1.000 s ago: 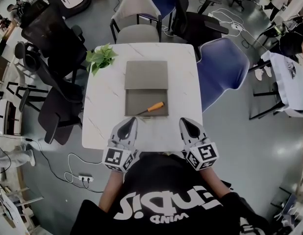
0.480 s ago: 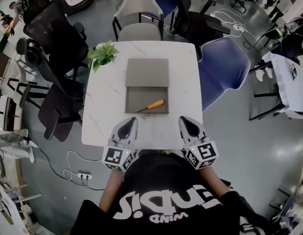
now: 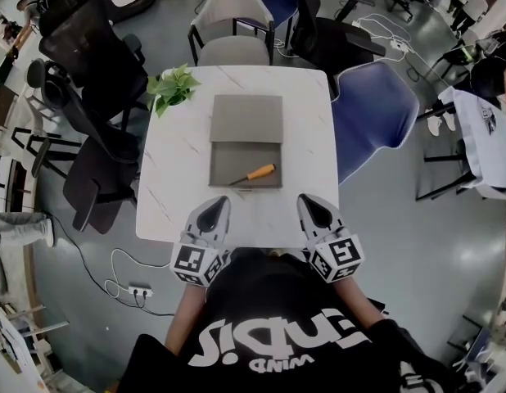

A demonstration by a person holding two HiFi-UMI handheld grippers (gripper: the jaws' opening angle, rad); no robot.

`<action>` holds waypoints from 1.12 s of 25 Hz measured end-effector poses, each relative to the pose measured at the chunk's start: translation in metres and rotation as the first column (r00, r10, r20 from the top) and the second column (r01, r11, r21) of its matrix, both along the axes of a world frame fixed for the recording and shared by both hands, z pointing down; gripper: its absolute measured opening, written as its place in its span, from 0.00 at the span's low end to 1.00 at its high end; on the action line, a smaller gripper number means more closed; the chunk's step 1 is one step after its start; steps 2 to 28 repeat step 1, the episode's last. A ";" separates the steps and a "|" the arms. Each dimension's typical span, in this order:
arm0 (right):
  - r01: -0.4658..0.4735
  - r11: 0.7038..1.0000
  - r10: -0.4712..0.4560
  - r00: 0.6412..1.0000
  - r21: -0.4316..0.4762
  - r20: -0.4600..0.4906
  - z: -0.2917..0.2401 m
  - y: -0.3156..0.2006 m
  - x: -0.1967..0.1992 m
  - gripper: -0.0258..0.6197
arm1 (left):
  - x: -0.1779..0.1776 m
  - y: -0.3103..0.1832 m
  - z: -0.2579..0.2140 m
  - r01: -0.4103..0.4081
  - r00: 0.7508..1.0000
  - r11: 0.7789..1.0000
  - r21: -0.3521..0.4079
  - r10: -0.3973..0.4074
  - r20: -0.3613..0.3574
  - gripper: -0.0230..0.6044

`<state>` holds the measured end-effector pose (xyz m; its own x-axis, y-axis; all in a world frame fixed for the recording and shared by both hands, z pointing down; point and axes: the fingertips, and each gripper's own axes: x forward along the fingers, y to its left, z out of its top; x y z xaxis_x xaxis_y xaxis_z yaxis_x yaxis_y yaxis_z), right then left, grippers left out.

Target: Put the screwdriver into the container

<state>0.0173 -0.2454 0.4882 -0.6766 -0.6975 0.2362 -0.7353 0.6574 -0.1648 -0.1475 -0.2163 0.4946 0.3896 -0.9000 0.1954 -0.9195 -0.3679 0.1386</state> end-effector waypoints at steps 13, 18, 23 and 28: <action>0.001 1.000 -0.001 1.000 -0.001 -0.002 0.001 0.001 0.000 0.06 | 0.000 0.001 0.001 -0.001 1.000 1.000 -0.002 0.001 -0.001 0.06; 0.001 1.000 -0.001 1.000 -0.001 -0.002 0.001 0.001 0.000 0.06 | 0.000 0.001 0.001 -0.001 1.000 1.000 -0.002 0.001 -0.001 0.06; 0.001 1.000 -0.001 1.000 -0.001 -0.002 0.001 0.001 0.000 0.06 | 0.000 0.001 0.001 -0.001 1.000 1.000 -0.002 0.001 -0.001 0.06; 0.001 1.000 -0.001 1.000 -0.001 -0.002 0.001 0.001 0.000 0.06 | 0.000 0.001 0.001 -0.001 1.000 1.000 -0.002 0.001 -0.001 0.06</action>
